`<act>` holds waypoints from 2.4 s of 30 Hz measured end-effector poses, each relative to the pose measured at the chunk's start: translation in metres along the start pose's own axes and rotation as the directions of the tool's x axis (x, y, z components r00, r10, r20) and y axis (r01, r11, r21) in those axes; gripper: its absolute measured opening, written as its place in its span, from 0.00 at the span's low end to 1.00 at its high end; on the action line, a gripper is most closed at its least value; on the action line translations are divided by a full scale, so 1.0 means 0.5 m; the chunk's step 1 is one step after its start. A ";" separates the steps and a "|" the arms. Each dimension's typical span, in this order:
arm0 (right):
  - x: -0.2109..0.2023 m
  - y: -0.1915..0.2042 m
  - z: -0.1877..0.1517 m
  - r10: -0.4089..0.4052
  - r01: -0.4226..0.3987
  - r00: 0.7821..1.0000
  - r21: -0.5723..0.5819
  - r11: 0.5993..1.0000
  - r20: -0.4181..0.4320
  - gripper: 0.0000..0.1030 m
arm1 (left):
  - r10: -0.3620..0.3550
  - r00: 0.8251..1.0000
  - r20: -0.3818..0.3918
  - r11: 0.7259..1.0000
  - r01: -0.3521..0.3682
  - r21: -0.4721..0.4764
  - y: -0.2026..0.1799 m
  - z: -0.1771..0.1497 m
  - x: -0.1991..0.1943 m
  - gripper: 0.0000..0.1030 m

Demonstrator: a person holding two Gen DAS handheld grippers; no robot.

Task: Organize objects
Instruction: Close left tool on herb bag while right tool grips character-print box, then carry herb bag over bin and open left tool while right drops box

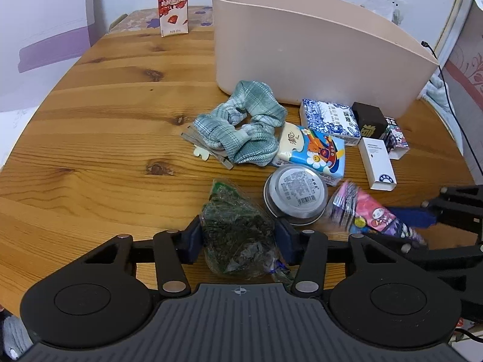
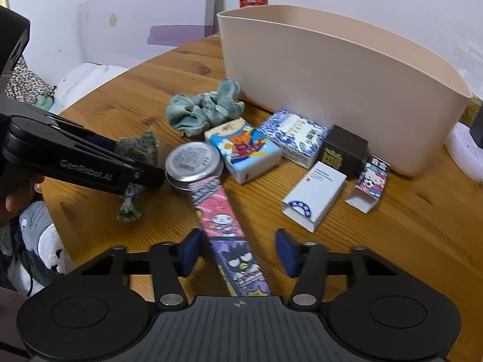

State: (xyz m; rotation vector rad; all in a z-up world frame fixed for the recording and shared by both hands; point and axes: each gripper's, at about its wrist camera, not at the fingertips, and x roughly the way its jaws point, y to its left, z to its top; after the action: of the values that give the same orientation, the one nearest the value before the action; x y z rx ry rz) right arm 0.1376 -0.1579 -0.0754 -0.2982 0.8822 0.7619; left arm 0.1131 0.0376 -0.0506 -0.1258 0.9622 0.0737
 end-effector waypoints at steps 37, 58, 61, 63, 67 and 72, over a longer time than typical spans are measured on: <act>-0.198 -0.160 0.148 -0.212 0.154 0.911 0.185 0.971 0.354 0.20 | 0.002 0.939 0.343 0.992 -0.047 0.121 -0.069 0.252 -0.112 0.45; -0.006 -0.289 0.289 -0.262 0.227 0.948 0.193 0.955 0.179 0.20 | -0.011 0.989 0.147 0.981 -0.017 0.192 -0.154 0.395 0.140 0.47; 0.022 -0.288 0.287 -0.257 0.234 0.957 0.166 0.958 0.137 0.20 | -0.038 0.995 0.093 0.988 0.023 0.152 -0.139 0.398 0.160 0.48; 0.035 -0.287 0.285 -0.257 0.238 0.959 0.154 0.959 0.117 0.21 | -0.028 0.996 0.083 0.988 0.015 0.156 -0.137 0.394 0.168 0.51; 0.040 -0.286 0.279 -0.263 0.245 0.959 0.157 0.957 0.105 0.35 | 0.003 0.995 0.103 0.984 -0.022 0.178 -0.139 0.386 0.157 0.68; 0.006 -0.270 0.272 -0.275 0.251 0.950 0.167 0.954 0.145 0.62 | -0.011 0.985 0.171 0.977 -0.025 0.211 -0.141 0.375 0.107 0.80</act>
State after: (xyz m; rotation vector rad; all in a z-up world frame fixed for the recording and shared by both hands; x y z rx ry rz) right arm 0.3135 -0.1797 -0.0028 -0.2124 0.7181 0.4628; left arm 0.3043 -0.0057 0.0168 0.0806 0.7933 -0.0122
